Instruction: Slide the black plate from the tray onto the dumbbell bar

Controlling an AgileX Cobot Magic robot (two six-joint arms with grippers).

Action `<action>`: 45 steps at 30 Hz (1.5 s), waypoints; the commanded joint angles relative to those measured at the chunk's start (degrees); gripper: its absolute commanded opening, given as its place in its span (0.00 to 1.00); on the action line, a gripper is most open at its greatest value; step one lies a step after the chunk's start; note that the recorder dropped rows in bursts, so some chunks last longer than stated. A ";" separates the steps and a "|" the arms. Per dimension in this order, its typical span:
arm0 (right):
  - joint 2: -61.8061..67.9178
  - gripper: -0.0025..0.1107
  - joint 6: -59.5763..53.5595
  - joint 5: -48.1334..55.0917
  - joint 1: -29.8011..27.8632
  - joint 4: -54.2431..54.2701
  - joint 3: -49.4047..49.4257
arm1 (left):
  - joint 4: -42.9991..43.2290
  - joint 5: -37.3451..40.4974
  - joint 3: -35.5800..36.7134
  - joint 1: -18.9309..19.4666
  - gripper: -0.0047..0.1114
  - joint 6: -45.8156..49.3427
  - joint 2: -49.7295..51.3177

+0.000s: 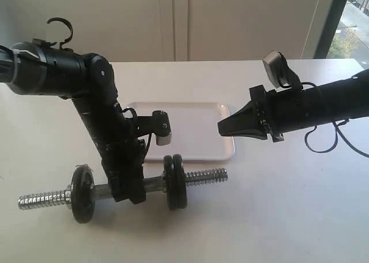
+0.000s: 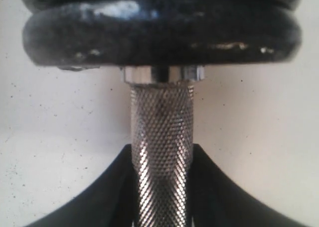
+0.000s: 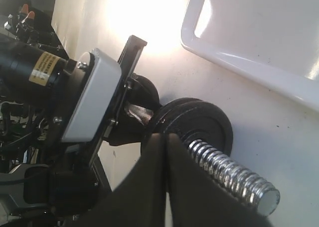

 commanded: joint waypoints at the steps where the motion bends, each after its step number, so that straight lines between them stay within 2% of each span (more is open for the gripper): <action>1: -0.46 0.02 -0.36 0.66 -0.45 0.47 -0.15 | -3.65 2.47 -1.04 0.02 0.47 0.00 -1.62; 6: -0.46 0.02 -0.36 0.66 -0.45 0.47 -0.15 | -3.65 2.89 -1.04 0.02 0.54 -0.10 -1.62; 24: -0.46 0.02 -0.36 0.66 -0.45 0.60 -0.15 | 0.32 2.89 -1.04 0.02 0.54 -3.00 -2.06; 31: -0.46 0.02 -0.36 0.66 -0.45 0.60 -0.15 | 1.98 2.89 -1.04 0.02 0.54 -3.47 -5.23; 34: -0.46 0.02 -0.36 0.66 -0.45 0.96 -0.15 | 4.66 2.90 -1.29 0.02 0.54 -6.32 -6.99; 41: -0.46 0.02 -0.36 0.66 -0.45 3.51 -0.15 | 11.07 4.68 -1.40 0.02 0.54 -21.65 -12.66; 44: -0.46 0.02 0.06 0.66 -0.35 4.95 -0.15 | 10.86 7.53 -1.40 0.02 0.50 -26.16 -15.66; 45: -0.46 0.02 0.57 0.66 -0.35 5.32 -0.15 | 10.86 8.92 -1.40 0.02 0.45 -27.34 -16.92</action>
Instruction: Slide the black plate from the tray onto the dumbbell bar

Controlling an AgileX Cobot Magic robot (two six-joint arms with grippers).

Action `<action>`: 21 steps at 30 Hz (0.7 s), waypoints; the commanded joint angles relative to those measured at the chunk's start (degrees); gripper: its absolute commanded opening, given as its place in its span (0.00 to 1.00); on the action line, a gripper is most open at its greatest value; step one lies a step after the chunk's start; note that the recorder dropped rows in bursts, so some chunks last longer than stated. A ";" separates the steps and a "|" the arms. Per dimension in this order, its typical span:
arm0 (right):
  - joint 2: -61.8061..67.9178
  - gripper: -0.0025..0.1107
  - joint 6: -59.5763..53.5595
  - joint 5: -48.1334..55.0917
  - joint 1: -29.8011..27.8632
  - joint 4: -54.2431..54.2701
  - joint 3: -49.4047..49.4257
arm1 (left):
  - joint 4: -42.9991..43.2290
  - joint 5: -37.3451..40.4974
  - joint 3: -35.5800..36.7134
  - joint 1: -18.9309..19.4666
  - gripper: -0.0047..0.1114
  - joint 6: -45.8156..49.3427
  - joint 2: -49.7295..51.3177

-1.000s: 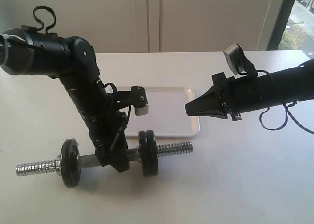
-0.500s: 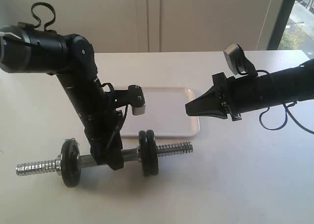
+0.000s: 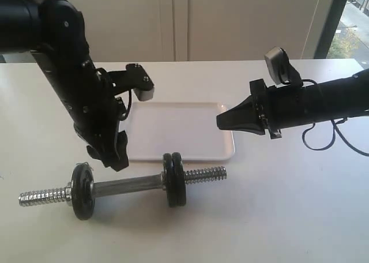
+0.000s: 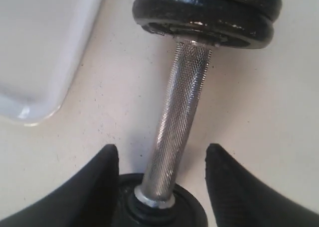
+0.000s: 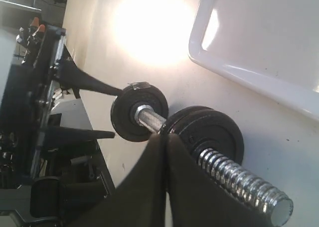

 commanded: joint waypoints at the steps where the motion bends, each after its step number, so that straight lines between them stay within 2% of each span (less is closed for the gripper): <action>1: -0.46 0.02 1.58 0.53 -0.35 2.21 -0.15 | -0.15 6.02 -0.26 -0.08 0.40 -7.41 -5.09; 5: -1.46 0.02 5.34 0.53 -0.35 0.72 -0.15 | 2.16 5.72 -0.16 -0.08 0.07 -14.39 -9.66; 6: -2.16 0.02 5.34 0.53 -0.35 -0.09 -0.15 | 2.98 5.05 -0.07 -0.08 0.04 -16.00 -11.09; 9: -5.04 0.02 4.96 0.53 -0.35 -0.64 -0.15 | 3.80 2.29 1.24 -0.08 0.04 -18.06 -15.94; 14: -12.44 0.02 4.39 0.53 -0.35 -2.73 -0.15 | 5.46 1.93 3.66 -0.08 0.04 -21.15 -23.22; 21: -24.87 0.02 7.79 -0.14 -0.35 -10.83 0.53 | 5.90 -1.76 11.48 -0.08 0.04 -24.88 -34.11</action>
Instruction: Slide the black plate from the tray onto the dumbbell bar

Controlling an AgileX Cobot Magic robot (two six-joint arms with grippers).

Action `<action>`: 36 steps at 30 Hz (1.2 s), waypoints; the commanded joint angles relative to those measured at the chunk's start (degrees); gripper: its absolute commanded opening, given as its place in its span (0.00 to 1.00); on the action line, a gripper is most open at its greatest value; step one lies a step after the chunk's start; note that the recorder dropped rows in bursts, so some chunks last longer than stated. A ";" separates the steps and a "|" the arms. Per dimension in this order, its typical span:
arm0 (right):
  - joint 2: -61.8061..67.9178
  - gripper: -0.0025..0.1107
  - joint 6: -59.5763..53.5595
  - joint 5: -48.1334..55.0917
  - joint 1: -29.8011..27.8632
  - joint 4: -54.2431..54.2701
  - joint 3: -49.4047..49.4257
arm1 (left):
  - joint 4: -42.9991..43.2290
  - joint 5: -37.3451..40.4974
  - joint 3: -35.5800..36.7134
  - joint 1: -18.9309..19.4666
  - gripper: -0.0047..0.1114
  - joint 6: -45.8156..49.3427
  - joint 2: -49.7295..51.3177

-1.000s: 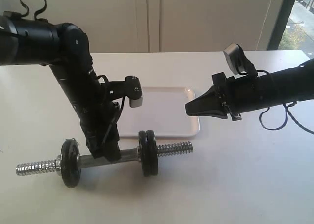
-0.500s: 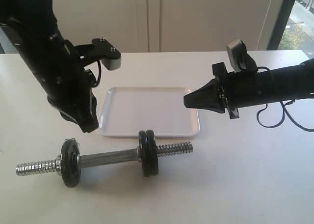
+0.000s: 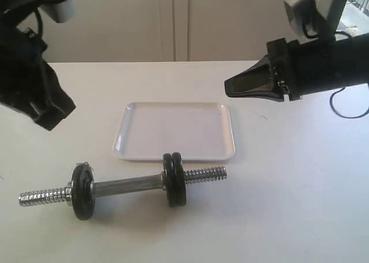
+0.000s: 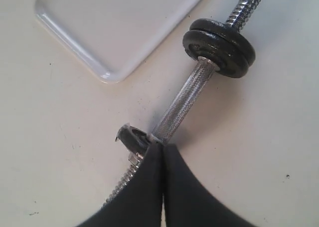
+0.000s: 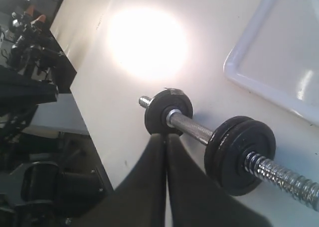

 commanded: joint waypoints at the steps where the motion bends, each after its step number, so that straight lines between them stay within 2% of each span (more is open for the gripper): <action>1: -8.60 0.02 2.43 -1.95 -0.35 -6.17 1.12 | -0.05 -2.08 5.54 -0.08 0.04 -2.96 -7.16; 9: -22.19 0.02 3.07 -12.28 -0.35 -10.80 7.07 | -0.05 -6.89 12.09 -0.08 0.04 -4.20 -15.42; 21: -48.36 0.02 7.69 -12.82 -0.35 -14.78 8.60 | -0.50 -7.12 12.78 -0.08 0.04 -4.10 -16.53; 36: -50.17 0.02 8.97 -12.82 -0.35 -16.54 8.60 | -0.50 -7.12 12.78 -0.08 0.04 -4.10 -16.53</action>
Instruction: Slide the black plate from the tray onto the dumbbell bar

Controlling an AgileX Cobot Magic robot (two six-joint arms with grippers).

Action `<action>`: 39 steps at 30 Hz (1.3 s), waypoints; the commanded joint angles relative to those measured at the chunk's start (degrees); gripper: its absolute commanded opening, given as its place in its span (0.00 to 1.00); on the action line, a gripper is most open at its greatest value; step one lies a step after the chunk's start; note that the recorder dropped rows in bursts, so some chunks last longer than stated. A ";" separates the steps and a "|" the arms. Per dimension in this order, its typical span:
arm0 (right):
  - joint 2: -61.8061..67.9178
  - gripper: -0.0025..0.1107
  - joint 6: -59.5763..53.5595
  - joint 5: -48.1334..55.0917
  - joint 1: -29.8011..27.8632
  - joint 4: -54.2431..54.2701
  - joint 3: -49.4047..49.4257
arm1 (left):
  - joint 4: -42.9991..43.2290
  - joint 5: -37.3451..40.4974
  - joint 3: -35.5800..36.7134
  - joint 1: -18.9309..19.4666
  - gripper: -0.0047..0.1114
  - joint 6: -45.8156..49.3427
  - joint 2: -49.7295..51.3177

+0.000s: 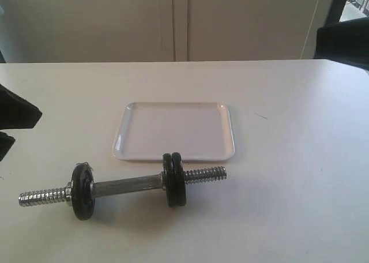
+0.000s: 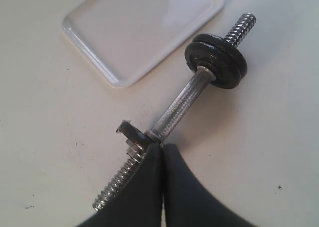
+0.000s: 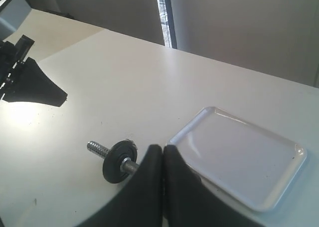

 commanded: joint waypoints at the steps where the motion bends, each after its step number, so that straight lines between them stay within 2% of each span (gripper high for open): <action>1: -0.33 0.02 0.27 -0.03 -0.35 0.24 0.23 | -0.75 0.30 0.39 -0.08 0.04 -0.34 -0.54; 15: -0.33 0.02 0.27 -0.03 -0.35 0.24 0.23 | -0.75 0.30 0.39 -0.08 0.04 -0.34 -0.54; 20: -0.33 0.02 0.27 -0.03 -0.35 0.24 0.23 | -0.75 0.40 0.44 0.57 0.04 -0.34 -5.52; 23: -0.33 0.02 0.27 -0.03 -0.35 0.24 0.23 | -0.75 0.40 0.44 5.19 0.04 -0.34 -12.14; 26: -0.33 0.02 0.27 -0.03 -0.35 0.24 0.23 | -0.75 0.40 0.44 14.56 0.04 -0.34 -20.89; 28: -0.33 0.02 0.27 -0.03 -0.35 0.24 0.23 | -0.75 0.63 0.44 18.93 0.04 -0.34 -24.85; 30: -0.33 0.02 0.27 -0.03 -0.35 0.24 0.23 | -0.63 0.93 0.44 20.61 0.04 -0.34 -28.02; 32: -0.33 0.02 0.27 -0.03 -0.35 0.24 0.23 | -1.07 0.66 0.71 20.76 0.04 -0.45 -30.69; 34: -0.33 0.02 0.27 -0.03 -0.35 0.24 0.23 | -1.07 -3.04 3.32 20.76 0.04 -0.45 -33.67; 39: -0.33 0.02 0.27 -0.03 -0.35 0.24 0.23 | -3.50 -24.83 18.35 23.21 0.04 -0.45 -40.84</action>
